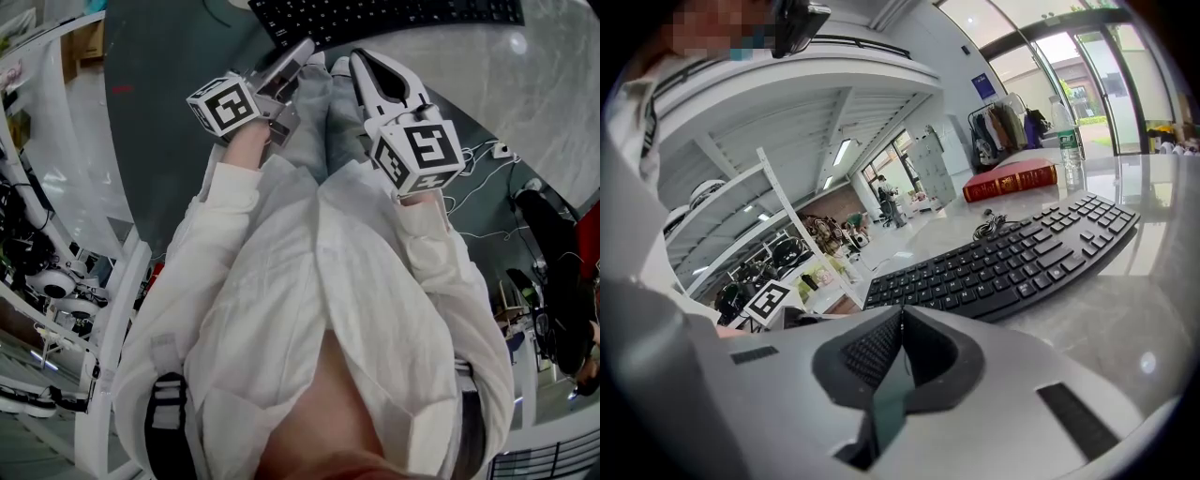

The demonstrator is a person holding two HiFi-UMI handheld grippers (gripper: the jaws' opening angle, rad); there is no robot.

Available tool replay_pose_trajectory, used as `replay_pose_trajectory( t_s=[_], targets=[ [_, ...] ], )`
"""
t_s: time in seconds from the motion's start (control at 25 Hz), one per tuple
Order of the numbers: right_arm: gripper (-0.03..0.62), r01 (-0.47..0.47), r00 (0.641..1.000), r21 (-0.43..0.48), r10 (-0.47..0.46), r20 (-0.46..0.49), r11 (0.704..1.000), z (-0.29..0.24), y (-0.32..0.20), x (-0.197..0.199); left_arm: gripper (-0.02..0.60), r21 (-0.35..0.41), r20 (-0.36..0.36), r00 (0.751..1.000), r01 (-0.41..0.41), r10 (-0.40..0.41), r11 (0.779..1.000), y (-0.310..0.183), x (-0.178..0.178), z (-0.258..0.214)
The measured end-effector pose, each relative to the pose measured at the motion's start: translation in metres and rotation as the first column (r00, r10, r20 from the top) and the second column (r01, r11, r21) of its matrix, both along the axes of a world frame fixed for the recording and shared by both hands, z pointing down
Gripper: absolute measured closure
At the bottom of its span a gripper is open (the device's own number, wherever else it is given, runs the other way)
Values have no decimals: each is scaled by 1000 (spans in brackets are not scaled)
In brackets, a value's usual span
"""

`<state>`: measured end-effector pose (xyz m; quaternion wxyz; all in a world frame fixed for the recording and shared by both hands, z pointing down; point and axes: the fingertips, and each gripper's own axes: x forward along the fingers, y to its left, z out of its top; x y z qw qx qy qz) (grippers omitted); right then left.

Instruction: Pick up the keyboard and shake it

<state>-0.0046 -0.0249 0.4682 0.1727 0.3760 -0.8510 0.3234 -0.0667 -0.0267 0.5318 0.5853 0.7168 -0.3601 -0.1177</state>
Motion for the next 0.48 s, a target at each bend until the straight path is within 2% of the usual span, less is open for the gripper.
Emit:
replay_pose_trajectory(
  t_s=[0.48],
  targets=[
    [565,-16,1000,0,16,-13,1000,0,-2,7,472,0,-70,998,-6,6,1000,3,1,-1]
  ],
)
